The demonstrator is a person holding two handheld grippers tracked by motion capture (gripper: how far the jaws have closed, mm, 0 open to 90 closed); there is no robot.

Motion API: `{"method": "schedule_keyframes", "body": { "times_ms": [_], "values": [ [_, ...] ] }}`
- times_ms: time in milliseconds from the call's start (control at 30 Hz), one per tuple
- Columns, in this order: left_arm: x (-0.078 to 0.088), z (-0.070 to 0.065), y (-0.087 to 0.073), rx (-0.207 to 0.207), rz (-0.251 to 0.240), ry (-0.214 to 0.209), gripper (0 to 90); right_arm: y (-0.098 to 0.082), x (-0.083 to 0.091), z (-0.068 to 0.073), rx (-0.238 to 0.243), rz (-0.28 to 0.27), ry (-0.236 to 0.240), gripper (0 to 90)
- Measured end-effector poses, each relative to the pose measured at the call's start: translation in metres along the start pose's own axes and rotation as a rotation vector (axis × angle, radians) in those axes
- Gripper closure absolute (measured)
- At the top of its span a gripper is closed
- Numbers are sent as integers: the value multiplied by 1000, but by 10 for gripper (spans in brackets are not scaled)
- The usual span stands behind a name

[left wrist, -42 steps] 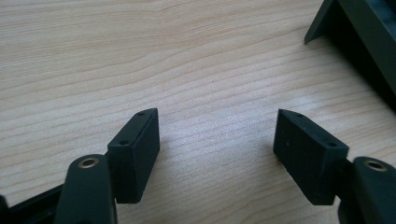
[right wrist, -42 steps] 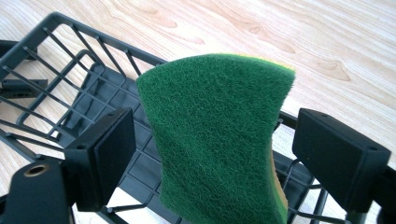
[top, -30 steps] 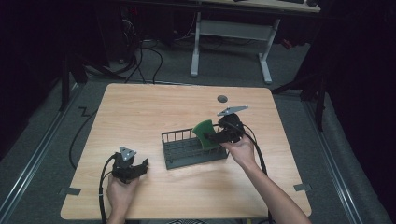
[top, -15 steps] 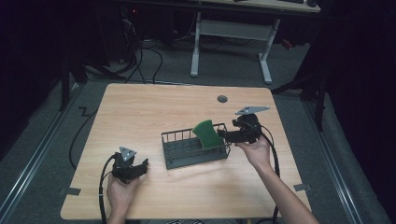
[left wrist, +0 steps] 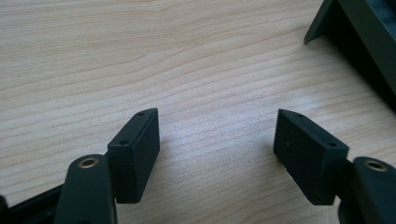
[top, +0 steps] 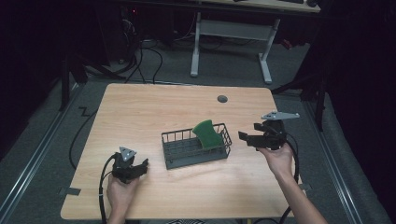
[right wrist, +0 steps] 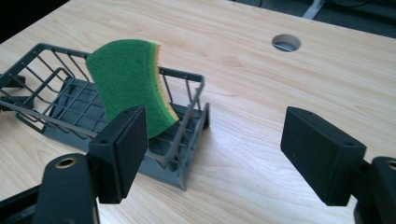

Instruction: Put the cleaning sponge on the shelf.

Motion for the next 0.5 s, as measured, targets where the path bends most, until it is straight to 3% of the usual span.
{"method": "schedule_keyframes", "body": {
  "times_ms": [500],
  "values": [
    [0, 0, 0, -1, 0, 1, 319, -36, 27, -15, -57, -47, -14, 254]
  ]
}}
Point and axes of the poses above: each handheld gripper's, and its own axes: x roughly backward along the jaws, y roughly out of its top, z roughly to its left, the point moved 2 cm from there along -x, roughly forward along the jaws, and after that the axes turned 13 degrees about y, right-handed, at the moved point
